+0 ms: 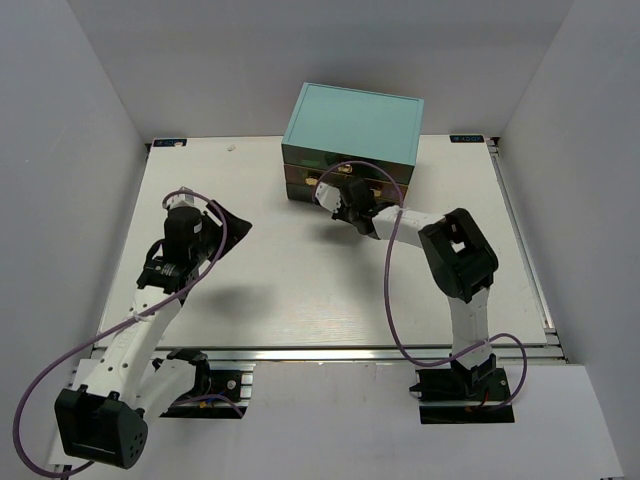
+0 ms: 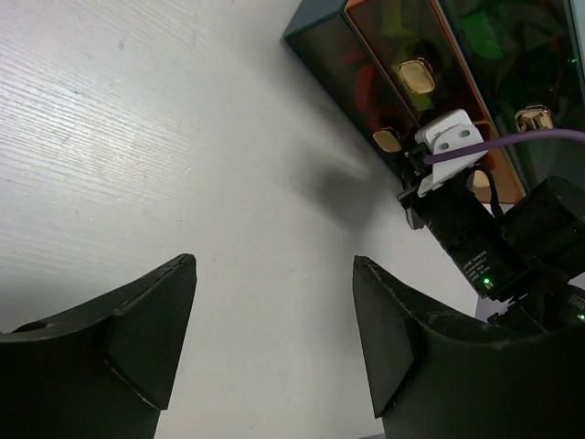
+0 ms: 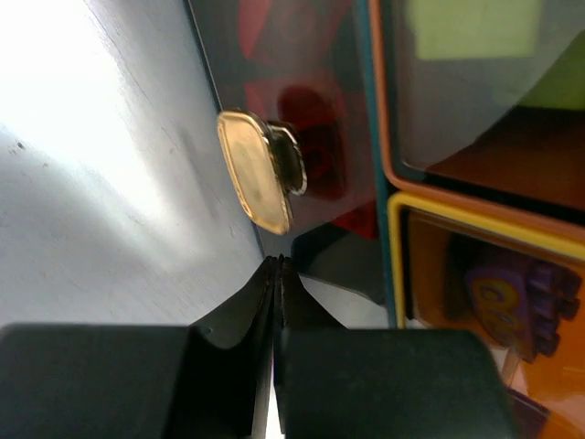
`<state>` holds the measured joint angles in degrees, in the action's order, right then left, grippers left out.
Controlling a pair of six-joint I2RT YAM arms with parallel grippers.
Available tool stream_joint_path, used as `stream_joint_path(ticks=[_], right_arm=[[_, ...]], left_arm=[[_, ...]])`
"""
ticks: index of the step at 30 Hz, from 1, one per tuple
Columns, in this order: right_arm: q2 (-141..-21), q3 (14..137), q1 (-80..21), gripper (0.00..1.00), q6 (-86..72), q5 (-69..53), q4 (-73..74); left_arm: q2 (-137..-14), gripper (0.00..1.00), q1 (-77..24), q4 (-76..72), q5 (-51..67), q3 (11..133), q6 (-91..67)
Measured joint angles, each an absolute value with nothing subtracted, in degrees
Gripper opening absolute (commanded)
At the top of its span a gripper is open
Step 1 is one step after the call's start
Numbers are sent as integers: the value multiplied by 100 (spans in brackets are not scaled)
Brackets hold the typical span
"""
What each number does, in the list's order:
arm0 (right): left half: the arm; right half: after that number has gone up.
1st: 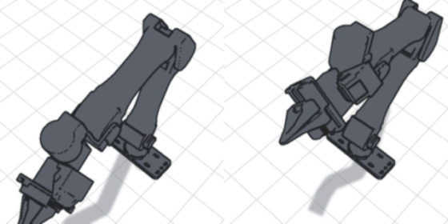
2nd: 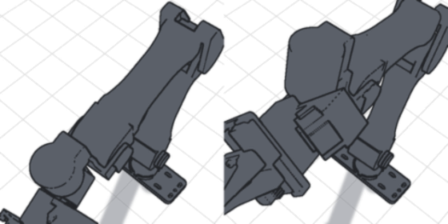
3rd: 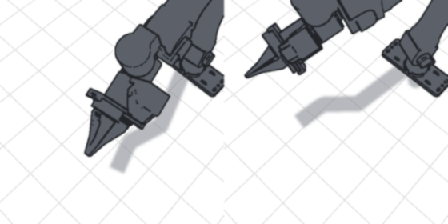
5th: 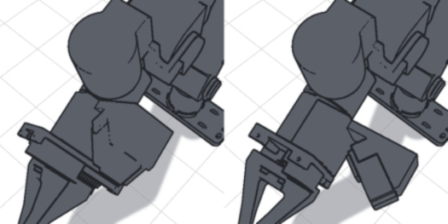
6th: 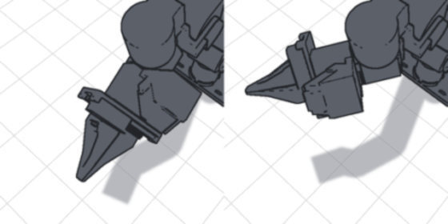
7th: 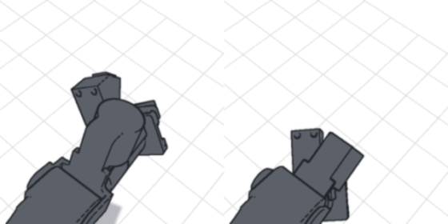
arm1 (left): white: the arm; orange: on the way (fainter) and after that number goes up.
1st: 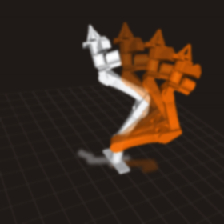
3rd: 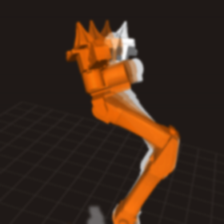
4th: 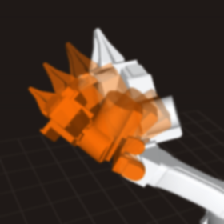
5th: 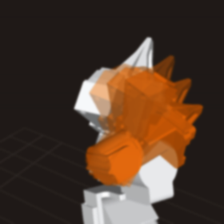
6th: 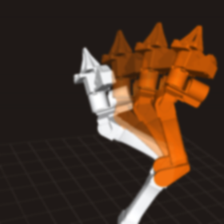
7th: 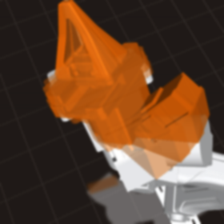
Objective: Sort the legos into containers by color
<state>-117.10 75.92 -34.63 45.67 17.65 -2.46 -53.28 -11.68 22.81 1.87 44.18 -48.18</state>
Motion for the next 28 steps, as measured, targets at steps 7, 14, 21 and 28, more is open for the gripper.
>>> stream_joint_path(ticks=[7, 14, 21, 28], right_arm=[[-11622, 7596, -3433, 1, 4545, 1310, 78], [-10138, 7599, -3336, 64, 3972, -760, 1704], [-9087, 7968, -3350, 89, 2718, -1850, 2003], [-9063, 8060, -3330, 89, 1612, -1621, 2001]], left_arm=[[-5155, 90, -1168, 2355, 191, 4289, -4792], [-4869, 98, -1168, 2067, 469, 4053, -4510], [-4842, 98, -1212, 1570, 934, 3977, -4263], [-4842, 98, -1256, 1229, 1295, 3977, -4091]])
